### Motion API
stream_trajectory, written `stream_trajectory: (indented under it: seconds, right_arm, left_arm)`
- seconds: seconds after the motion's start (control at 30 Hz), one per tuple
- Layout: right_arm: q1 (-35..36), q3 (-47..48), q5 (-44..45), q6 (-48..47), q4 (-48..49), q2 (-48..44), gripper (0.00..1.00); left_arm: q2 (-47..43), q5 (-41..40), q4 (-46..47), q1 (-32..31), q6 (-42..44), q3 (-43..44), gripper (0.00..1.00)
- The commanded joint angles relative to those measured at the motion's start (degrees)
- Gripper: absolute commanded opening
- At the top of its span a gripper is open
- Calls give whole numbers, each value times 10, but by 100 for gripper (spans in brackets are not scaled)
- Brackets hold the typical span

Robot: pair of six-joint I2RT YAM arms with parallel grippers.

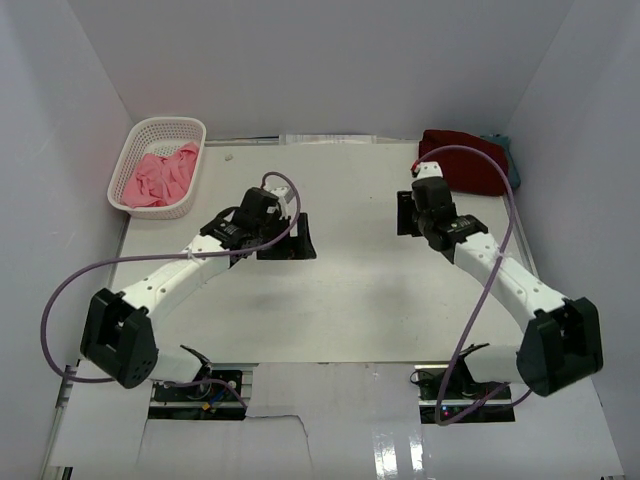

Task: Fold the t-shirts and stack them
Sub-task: Put the neatly folded tshirt into the corner of the board with the right arm

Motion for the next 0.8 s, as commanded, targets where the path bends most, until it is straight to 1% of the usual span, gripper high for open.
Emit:
stream_trajectory:
  seconds: [0.0, 0.1, 0.17, 0.4, 0.43, 0.6, 0.73, 0.77]
  right_arm:
    - [18, -53, 26, 43, 55, -85, 62]
    - [34, -94, 22, 46, 51, -147, 62]
    - [46, -108, 24, 50, 38, -170, 62]
    - [62, -170, 31, 55, 18, -273, 63]
    - [61, -178, 33, 55, 17, -278, 63]
    - [61, -183, 31, 51, 0, -287, 63]
    - [61, -191, 28, 46, 5, -290, 62]
    - [62, -192, 27, 43, 7, -291, 63]
  left_arm:
    - [-71, -48, -1, 12, 8, -16, 98]
    - [-115, -70, -7, 22, 13, -22, 98]
    - [-141, -85, -20, 29, 19, -22, 98]
    - [-192, -119, -47, 38, 36, -33, 98]
    - [-197, -133, -48, 39, 36, -39, 98]
    - [-210, -127, -47, 44, 34, -48, 98]
    - [-207, -126, -47, 45, 33, -46, 98]
    - [-205, -126, -47, 45, 34, -44, 98]
